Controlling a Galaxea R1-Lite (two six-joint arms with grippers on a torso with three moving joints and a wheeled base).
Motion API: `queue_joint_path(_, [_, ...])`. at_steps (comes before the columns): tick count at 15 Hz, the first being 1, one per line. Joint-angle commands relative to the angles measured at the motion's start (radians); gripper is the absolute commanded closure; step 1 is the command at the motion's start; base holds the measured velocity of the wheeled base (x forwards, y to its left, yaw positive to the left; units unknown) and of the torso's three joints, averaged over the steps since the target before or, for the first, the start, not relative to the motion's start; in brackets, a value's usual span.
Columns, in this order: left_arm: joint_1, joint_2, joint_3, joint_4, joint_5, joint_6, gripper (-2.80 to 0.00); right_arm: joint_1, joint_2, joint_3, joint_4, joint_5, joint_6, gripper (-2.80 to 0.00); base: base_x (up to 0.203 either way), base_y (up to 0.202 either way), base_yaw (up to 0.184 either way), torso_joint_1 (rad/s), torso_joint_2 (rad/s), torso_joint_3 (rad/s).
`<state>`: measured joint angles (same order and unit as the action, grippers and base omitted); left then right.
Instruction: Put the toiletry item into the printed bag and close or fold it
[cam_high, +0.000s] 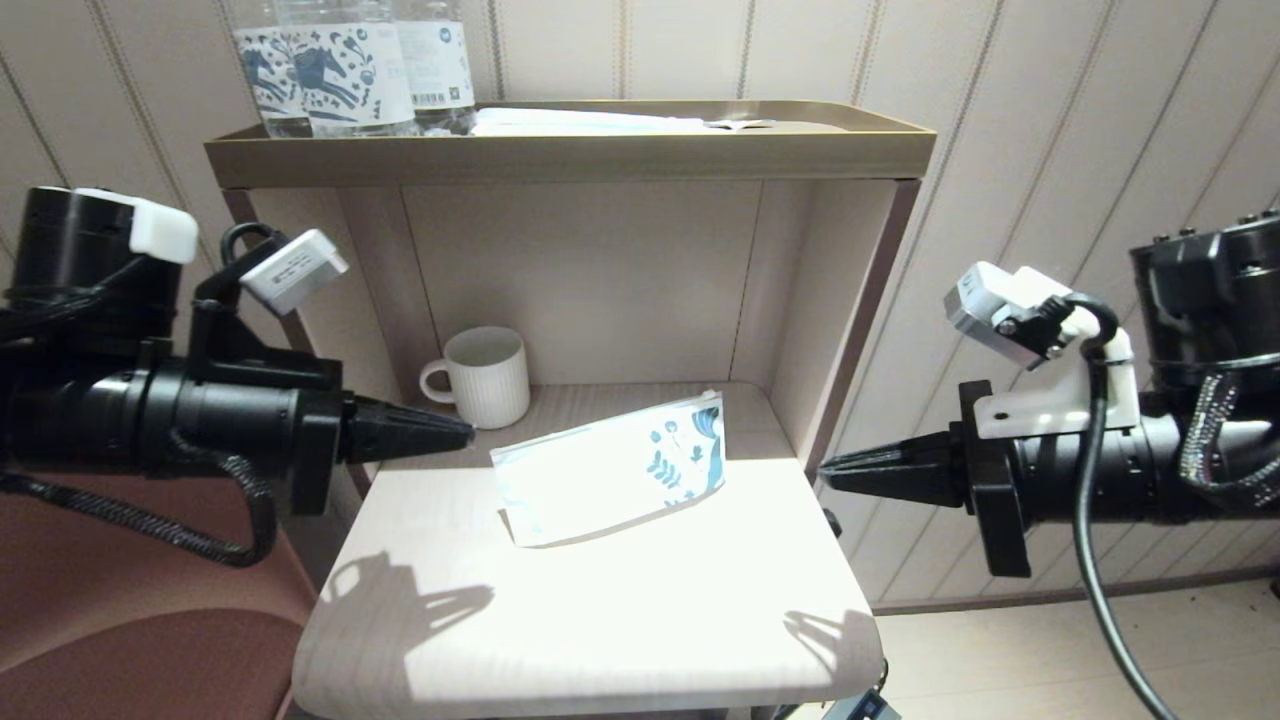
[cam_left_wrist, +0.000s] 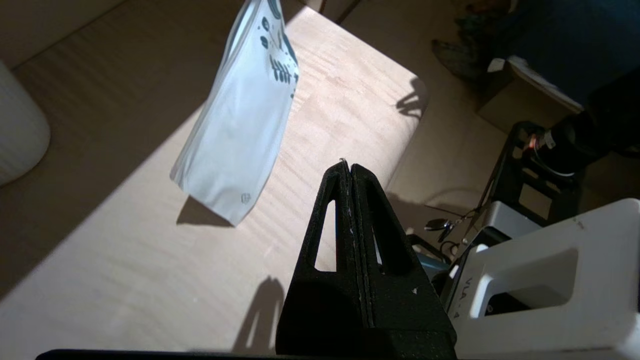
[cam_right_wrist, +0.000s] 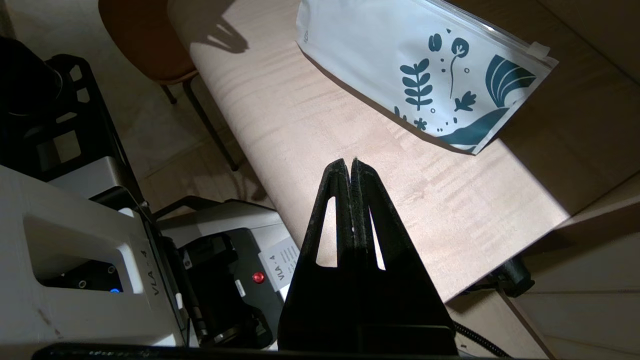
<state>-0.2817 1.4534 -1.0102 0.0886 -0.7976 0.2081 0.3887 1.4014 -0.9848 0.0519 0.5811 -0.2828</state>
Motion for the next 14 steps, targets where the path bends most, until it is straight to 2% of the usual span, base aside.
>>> queue_joint_path(1, [0.002,-0.174,0.076,0.010,0.034,0.000,0.00,-0.006,-0.042,0.015,0.002,0.000,0.000,0.00,0.000,0.000,0.000,0.000,0.00,0.000])
queue_joint_path(3, [0.003,-0.312,0.152,0.025,0.157,-0.005,0.00,-0.023,-0.127,0.048,0.005,-0.021,0.015,0.00,0.000,0.000,0.000,0.000,0.00,0.000])
queue_joint_path(6, [0.003,-0.551,0.232,0.074,0.354,-0.044,0.00,-0.122,-0.352,0.147,0.010,-0.134,0.060,0.00,0.000,0.000,0.000,0.000,0.00,0.000])
queue_joint_path(8, [0.004,-0.703,0.269,0.161,0.493,-0.104,0.00,-0.213,-0.540,0.273,0.010,-0.245,0.084,0.00,0.000,0.000,0.000,0.000,0.00,0.000])
queue_joint_path(10, [0.004,-0.843,0.369,0.216,0.627,-0.161,0.00,-0.295,-0.707,0.453,0.010,-0.344,0.097,0.00,0.000,0.000,0.000,0.000,0.00,0.000])
queue_joint_path(12, [0.004,-0.980,0.482,0.222,0.736,-0.172,0.00,-0.335,-0.842,0.630,0.007,-0.395,0.108,0.00,0.000,0.000,0.000,0.000,0.00,0.000])
queue_joint_path(14, [0.005,-1.108,0.588,0.216,0.837,-0.173,0.00,-0.351,-0.990,0.743,0.004,-0.416,0.127,0.00,0.000,0.000,0.000,0.000,0.00,0.000])
